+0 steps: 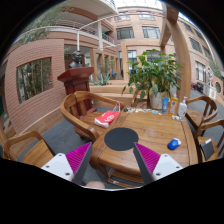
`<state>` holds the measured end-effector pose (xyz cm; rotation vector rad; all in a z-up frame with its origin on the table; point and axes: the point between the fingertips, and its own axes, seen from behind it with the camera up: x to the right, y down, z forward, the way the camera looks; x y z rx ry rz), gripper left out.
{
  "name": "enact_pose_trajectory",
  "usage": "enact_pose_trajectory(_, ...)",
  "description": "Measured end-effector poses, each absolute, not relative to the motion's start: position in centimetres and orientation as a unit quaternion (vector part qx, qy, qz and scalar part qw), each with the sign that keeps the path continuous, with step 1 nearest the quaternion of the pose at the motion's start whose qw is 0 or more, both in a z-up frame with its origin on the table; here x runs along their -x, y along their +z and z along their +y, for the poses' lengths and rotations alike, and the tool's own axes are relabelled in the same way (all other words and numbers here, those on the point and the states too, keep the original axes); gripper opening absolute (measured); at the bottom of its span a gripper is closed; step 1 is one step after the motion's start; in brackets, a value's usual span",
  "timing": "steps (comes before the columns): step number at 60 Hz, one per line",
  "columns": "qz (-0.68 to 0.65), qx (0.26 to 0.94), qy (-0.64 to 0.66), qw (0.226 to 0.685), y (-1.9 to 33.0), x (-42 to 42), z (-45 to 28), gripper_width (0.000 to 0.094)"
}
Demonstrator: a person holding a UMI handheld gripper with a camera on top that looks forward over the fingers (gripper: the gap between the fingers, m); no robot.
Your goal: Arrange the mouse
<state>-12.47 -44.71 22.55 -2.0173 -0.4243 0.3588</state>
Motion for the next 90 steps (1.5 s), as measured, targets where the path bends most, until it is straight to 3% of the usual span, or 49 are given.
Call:
enact_pose_trajectory(7,-0.161,0.855,0.131,0.474,19.9,10.8,-44.6,0.0849)
enact_pose_trajectory(17,-0.131,0.889,0.099,0.428,11.2,5.8,-40.0,0.0846)
enact_pose_trajectory(27,-0.078,0.908,0.046,0.408,5.6,-1.3,-35.0,0.0848)
enact_pose_trajectory(44,0.004,0.908,-0.008,0.419,1.3,-10.7,-25.1,0.0850)
enact_pose_trajectory(66,0.053,0.909,-0.009,0.414,-1.1,-13.7,-15.1,0.0832)
enact_pose_trajectory(71,0.052,0.908,-0.022,0.414,-1.2,-13.3,-14.0,0.0769)
enact_pose_trajectory(79,0.053,0.905,-0.035,0.420,-1.3,-13.4,-12.4,0.0531)
enact_pose_trajectory(90,0.066,0.900,-0.042,0.428,-1.0,-13.6,-12.2,0.0407)
